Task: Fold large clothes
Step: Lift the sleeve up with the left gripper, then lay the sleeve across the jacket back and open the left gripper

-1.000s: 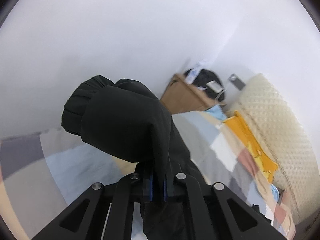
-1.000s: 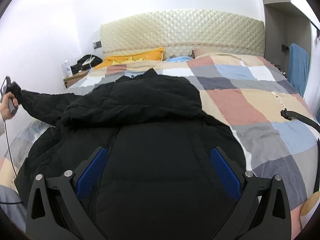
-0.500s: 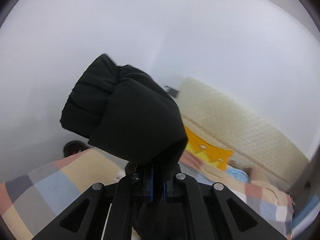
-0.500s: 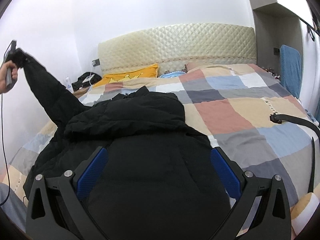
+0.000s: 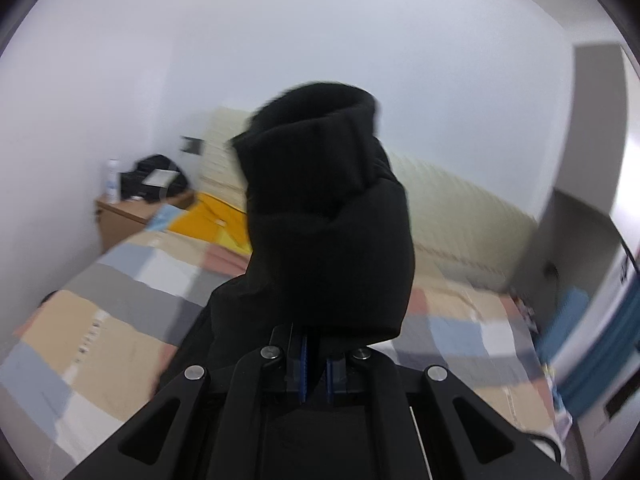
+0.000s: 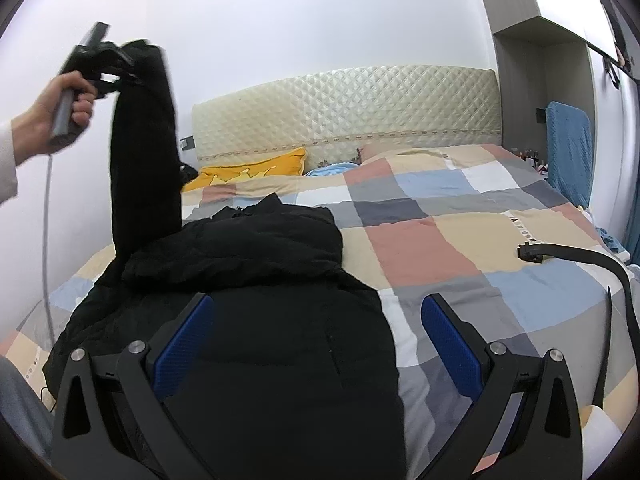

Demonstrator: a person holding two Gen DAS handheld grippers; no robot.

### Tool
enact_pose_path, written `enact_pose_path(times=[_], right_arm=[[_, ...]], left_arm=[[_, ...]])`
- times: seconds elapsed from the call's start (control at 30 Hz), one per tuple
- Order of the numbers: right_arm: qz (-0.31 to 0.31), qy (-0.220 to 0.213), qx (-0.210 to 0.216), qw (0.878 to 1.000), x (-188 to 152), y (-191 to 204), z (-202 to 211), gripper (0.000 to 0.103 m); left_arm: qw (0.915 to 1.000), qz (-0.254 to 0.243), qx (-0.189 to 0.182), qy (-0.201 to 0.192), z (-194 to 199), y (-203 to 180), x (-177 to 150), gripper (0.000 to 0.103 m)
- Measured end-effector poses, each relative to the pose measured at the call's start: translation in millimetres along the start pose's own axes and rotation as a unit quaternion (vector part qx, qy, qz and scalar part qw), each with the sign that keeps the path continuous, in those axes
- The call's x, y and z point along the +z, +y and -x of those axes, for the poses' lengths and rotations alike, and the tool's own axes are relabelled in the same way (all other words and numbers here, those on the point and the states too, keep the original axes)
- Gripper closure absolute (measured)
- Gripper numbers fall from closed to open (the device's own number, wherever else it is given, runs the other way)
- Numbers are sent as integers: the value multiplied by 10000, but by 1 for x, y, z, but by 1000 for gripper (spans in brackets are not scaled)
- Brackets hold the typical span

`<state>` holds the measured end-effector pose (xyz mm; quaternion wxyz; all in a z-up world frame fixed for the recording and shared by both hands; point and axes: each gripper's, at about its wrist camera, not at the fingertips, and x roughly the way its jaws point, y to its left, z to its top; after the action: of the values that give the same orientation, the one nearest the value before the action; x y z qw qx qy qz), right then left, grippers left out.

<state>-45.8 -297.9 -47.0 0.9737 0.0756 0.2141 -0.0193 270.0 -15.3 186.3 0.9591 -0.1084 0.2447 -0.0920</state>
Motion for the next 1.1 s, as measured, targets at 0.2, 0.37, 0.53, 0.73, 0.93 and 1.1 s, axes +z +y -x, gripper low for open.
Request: enact_pose_path(times=[0.2,0.37,0.53,0.73,0.93,1.1], right_arm=[[-102,1,-59,9999,3,-15,-6,0],[-275,140,-55,9995,-1,-21,-19,0],[-451,291,4,9986,-3,-25,-40,0],[-471,441,-45,9979,-7,-29,-65,0],[-479,566,-210,9970,-10,-38,-82,0],[-728,533,-212,9957,-12,-53,-82,0]], left_arm=[[9966,-477,-355,569,-63,-71,-65,98],[9886,-940,-404,1107,-116,-125,-139,98],[9741,-1520,-370,1635,-177,-154,-224,97],[9597,-1961,-101,2009,-231,-159,-287,97],[9574,-2178,-73,1892,-236,-159,-301,97],[9650,-2340,478,1086,-208,-160,-294,80]])
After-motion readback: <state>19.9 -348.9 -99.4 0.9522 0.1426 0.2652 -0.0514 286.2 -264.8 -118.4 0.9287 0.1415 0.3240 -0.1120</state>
